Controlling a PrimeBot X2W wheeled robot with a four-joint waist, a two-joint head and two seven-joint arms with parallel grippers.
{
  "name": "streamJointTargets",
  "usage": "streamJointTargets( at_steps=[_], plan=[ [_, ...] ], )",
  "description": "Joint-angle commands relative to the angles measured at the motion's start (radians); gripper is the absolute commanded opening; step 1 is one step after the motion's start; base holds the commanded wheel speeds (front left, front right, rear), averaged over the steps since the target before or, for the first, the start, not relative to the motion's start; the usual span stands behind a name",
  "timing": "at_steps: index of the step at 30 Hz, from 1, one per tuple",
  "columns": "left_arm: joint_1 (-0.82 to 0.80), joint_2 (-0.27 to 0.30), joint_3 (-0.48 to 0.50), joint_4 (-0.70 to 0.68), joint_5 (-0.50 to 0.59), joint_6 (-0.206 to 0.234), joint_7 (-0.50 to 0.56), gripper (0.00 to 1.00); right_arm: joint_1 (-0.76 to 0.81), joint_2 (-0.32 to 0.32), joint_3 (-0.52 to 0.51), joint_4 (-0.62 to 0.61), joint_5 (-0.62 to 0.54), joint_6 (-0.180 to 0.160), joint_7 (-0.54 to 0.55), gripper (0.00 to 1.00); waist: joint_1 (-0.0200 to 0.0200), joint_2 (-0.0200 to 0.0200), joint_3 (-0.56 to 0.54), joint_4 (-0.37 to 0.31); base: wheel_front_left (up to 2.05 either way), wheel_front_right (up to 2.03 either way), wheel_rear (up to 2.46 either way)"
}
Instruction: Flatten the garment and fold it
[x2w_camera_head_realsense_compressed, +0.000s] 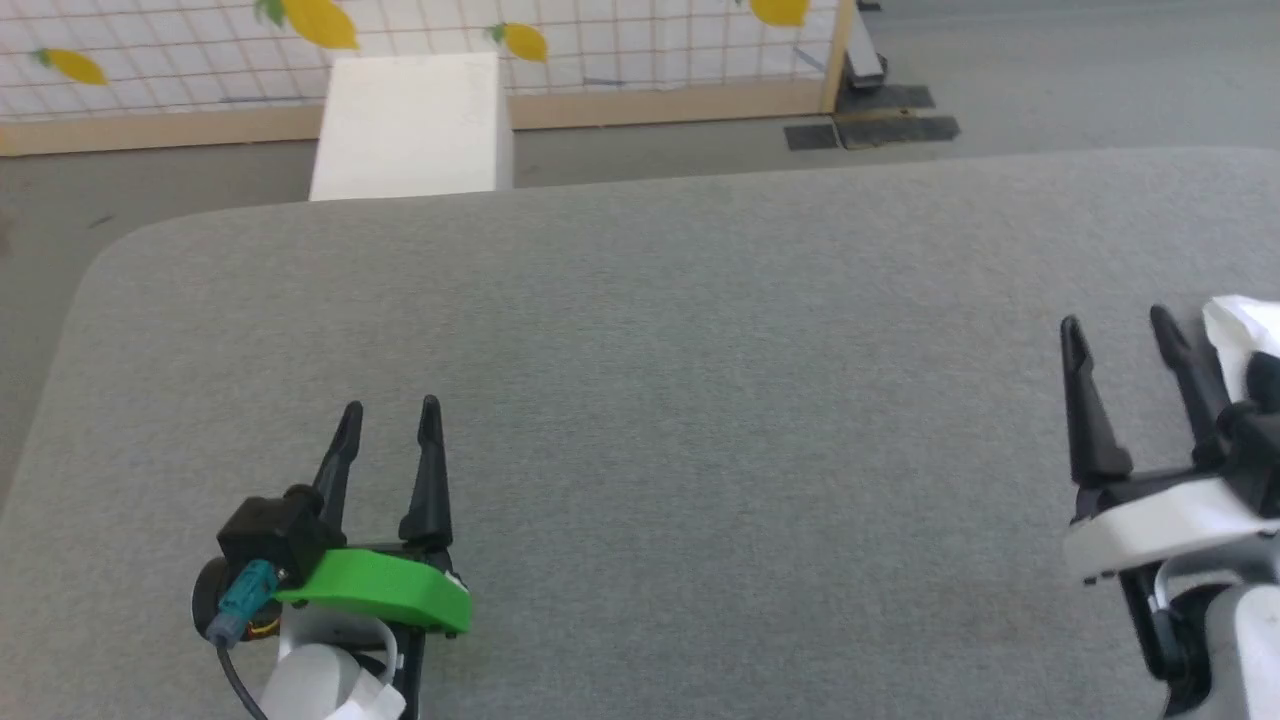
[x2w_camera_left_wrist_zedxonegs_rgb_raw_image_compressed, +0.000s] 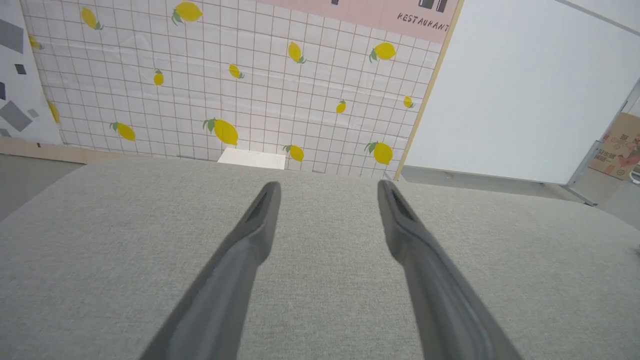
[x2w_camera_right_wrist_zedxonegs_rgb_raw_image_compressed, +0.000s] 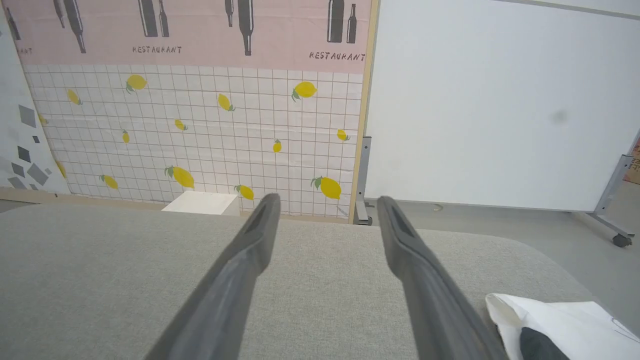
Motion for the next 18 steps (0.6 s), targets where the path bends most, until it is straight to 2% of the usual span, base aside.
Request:
streamJointTargets(
  at_steps=[1, 8, 18],
  plan=[
    [0.015, -0.005, -0.004, 0.004, 0.0, -0.003, -0.007, 1.0, 0.027, 0.013, 0.0, -0.007, -0.009, -0.002, -0.012, 1.0, 0.0001, -0.0001, -0.034, 0.047, 0.0, 0.0, 0.0],
    [0.036, -0.008, -0.035, 0.016, -0.009, 0.0, -0.007, 1.0, 0.122, 0.064, -0.015, 0.007, -0.038, -0.002, -0.073, 1.0, 0.0001, -0.0001, -0.059, 0.081, 0.0, 0.0, 0.0],
    [0.072, -0.008, -0.065, 0.017, -0.023, 0.016, -0.007, 1.0, 0.206, 0.102, -0.043, -0.012, -0.069, -0.002, -0.089, 1.0, 0.0001, -0.0001, -0.082, 0.085, 0.0, 0.0, 0.0]
  ],
)
